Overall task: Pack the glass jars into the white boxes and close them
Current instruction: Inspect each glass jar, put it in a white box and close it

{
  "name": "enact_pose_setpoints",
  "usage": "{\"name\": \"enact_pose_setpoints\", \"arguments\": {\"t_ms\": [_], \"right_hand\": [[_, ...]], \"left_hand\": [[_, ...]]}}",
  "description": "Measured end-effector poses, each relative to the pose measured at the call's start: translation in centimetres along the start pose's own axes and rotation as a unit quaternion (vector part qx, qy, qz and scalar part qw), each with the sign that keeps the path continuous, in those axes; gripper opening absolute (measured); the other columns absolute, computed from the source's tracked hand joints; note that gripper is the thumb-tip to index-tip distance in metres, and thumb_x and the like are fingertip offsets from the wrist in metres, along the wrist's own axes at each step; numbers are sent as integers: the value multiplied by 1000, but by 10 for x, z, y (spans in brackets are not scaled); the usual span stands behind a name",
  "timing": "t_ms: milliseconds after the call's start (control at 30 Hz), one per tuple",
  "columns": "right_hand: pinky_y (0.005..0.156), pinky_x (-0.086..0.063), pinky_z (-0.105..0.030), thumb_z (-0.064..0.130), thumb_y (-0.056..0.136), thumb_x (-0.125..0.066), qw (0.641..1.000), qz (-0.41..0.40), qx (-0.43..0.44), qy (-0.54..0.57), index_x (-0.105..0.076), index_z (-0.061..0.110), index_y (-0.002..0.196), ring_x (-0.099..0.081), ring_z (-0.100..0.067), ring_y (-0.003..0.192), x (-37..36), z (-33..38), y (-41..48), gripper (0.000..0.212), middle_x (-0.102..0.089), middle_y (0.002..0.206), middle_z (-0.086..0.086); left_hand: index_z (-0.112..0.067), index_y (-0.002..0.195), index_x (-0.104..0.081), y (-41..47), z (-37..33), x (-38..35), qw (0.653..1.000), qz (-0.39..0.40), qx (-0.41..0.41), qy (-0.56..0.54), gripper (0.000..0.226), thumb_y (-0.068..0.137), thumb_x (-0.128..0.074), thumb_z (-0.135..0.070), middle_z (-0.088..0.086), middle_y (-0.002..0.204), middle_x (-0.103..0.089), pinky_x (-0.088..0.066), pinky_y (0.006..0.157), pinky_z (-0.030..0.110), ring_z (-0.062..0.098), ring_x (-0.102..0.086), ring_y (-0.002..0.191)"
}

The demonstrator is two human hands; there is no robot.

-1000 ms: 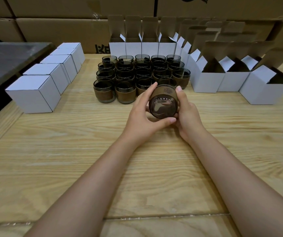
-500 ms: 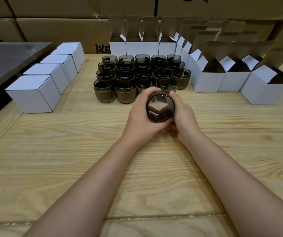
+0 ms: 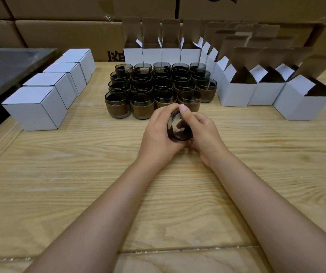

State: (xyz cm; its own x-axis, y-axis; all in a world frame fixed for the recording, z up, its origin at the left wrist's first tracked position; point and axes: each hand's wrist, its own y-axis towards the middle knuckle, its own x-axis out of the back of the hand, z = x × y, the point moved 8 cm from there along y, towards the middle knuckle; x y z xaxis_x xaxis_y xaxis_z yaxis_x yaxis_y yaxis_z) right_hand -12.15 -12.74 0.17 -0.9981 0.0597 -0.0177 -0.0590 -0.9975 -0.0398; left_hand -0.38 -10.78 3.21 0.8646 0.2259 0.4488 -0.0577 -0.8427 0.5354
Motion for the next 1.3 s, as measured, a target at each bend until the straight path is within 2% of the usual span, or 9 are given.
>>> {"name": "enact_pose_setpoints", "arguments": {"t_ms": [167,400,633,833,933,1000,1067,1167,1300], "right_hand": [[85,-55,-33,52,65,-76,997,65,3,-45,-59,12,116,-68,-16,98,-8,-1,0,67,-69,108,-6],[70,-50,-14,36,69,-84,984,82,82,-138,-58,18,109,-63,5,80,-6,8,-1,51,-67,93,10],[79,-51,-19,23,75,-81,972,127,138,-138,-64,25,107,-64,-3,86,-4,14,-6,36,-68,96,3],[85,-50,-20,23,80,-71,973,163,140,-82,-65,31,113,-65,-6,103,-3,17,-8,36,-72,104,11],[96,-50,-32,24,83,-69,975,173,127,-54,-58,16,130,-62,-14,114,-2,13,-7,49,-69,117,2],[102,-47,-39,27,85,-67,978,173,113,-25,-51,10,138,-59,-25,119,-1,10,-5,57,-65,123,-12],[98,-48,-34,29,82,-63,981,165,102,-3,-51,12,138,-60,-22,114,0,9,-3,61,-66,121,-11],[91,-53,-28,29,79,-62,982,162,94,29,-54,18,131,-63,-11,109,0,11,-2,54,-70,111,6],[91,-53,-35,30,77,-62,985,138,95,40,-55,13,130,-63,-16,108,2,11,-2,56,-68,111,-2]], "left_hand": [[-21,126,-57,0,4,-1,1000,14,21,-1,68,64,-84,-13,-3,123,-56,-30,88,-2,-3,-47,106],[-25,123,-57,1,10,0,998,16,51,-31,66,64,-82,-9,-5,116,-61,-42,89,13,7,-56,104],[-43,114,-51,2,17,2,995,7,71,-75,64,68,-79,-10,-13,112,-63,-44,85,11,1,-58,103],[-51,109,-47,1,19,4,988,11,82,-134,68,66,-85,-15,-35,100,-61,-41,79,3,-15,-56,98],[-46,114,-47,2,18,5,986,11,72,-150,69,66,-86,-14,-21,108,-62,-43,84,7,-10,-57,102],[-39,119,-48,2,18,4,983,16,72,-166,70,66,-87,-15,-12,114,-62,-48,92,20,0,-59,107],[-35,120,-48,2,17,4,983,16,65,-172,72,65,-88,-12,-8,117,-62,-50,94,28,6,-60,109],[-35,119,-47,2,14,4,985,11,54,-166,72,65,-87,-10,-7,116,-61,-48,91,22,5,-60,107],[-34,119,-46,2,11,5,987,8,50,-156,71,66,-87,-11,-7,116,-61,-46,90,17,3,-59,106]]}}
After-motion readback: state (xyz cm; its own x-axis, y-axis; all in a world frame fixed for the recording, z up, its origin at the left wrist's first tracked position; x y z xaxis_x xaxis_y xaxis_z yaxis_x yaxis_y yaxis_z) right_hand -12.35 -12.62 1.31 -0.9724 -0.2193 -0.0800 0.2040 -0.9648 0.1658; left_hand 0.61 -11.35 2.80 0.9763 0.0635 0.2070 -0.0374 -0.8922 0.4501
